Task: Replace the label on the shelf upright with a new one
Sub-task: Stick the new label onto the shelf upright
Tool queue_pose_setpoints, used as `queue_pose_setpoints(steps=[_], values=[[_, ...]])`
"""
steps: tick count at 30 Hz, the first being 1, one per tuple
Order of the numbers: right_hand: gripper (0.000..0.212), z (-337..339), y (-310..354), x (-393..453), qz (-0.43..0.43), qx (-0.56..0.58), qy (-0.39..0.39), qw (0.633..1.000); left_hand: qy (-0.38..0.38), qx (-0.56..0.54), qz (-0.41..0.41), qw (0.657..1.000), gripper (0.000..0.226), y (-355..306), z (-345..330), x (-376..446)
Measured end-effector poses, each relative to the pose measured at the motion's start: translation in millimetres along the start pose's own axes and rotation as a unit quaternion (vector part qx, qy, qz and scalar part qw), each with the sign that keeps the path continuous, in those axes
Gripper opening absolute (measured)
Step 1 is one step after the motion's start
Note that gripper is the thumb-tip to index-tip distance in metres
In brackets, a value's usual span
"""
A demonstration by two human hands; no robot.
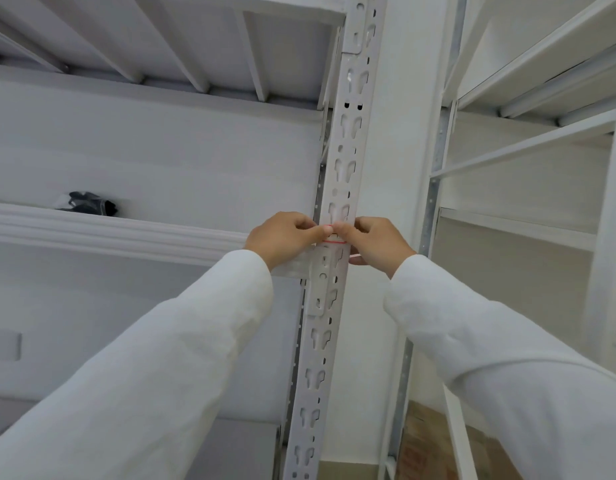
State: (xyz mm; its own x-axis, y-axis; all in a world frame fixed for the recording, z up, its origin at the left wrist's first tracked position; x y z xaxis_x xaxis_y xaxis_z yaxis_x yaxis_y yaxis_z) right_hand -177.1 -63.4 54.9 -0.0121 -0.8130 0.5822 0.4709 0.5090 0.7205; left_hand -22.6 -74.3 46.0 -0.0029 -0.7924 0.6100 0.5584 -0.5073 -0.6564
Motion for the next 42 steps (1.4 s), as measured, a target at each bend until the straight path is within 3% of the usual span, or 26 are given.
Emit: queue_pose_setpoints(steps=[5, 11, 16, 21, 24, 27, 30, 32, 37, 42], values=[[0.019, -3.1, -5.6, -4.9, -0.006, 0.08, 0.053, 0.995, -0.013, 0.012, -0.001, 1.0, 0.026, 0.8, -0.5, -0.6], [0.014, -3.8, -5.7, -9.4, 0.003, 0.134, 0.088, 0.987, 0.017, -0.011, 0.002, 1.0, 0.041, 2.7, -0.4, -1.9], [0.021, -7.0, -6.7, -12.0, 0.018, 0.129, 0.048, 0.99, 0.023, -0.003, 0.007, 1.0, 0.057, 2.0, -0.1, -3.0], [0.021, -4.8, -8.5, -9.2, 0.01, 0.116, 0.089, 0.989, -0.021, 0.029, -0.01, 0.999, 0.025, 0.0, 0.3, -3.2], [0.023, -4.4, -10.1, -12.5, -0.019, 0.15, 0.1, 0.983, -0.008, 0.037, -0.014, 0.999, 0.023, 0.7, -0.1, -3.3], [0.024, -5.1, -15.5, -17.9, -0.085, 0.13, 0.069, 0.985, 0.001, 0.007, -0.003, 1.0, 0.045, -0.1, 1.0, -1.5], [0.039, -9.5, -15.8, -16.7, -0.099, 0.099, 0.026, 0.99, -0.003, 0.03, 0.011, 0.999, 0.055, -2.9, -1.8, 1.0], [0.039, -12.3, -15.2, -15.6, -0.101, 0.121, 0.013, 0.987, -0.015, 0.066, 0.016, 0.998, 0.053, -5.3, -2.8, 0.5], [0.03, -8.3, -15.1, -15.8, -0.095, 0.133, 0.064, 0.985, -0.017, 0.068, 0.02, 0.997, 0.048, -4.0, -3.2, 0.9], [0.024, -7.9, -21.6, -15.9, -0.078, 0.142, 0.079, 0.984, 0.004, 0.046, 0.001, 0.999, 0.027, -0.5, -2.8, 2.8]])
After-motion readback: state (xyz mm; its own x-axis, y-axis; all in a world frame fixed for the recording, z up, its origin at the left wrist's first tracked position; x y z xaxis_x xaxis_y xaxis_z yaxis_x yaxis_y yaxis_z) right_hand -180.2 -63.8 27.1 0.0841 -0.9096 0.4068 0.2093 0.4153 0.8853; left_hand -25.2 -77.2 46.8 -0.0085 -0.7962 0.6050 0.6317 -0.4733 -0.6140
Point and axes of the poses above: each hand's wrist, its own x-axis towards the middle knuckle, its own z-axis out of the back of the hand, y = z × x, the point moved 5 cm from there along x, towards the middle knuckle, and after that the axes turned 6 degrees about -y, right-handed, at the moved point
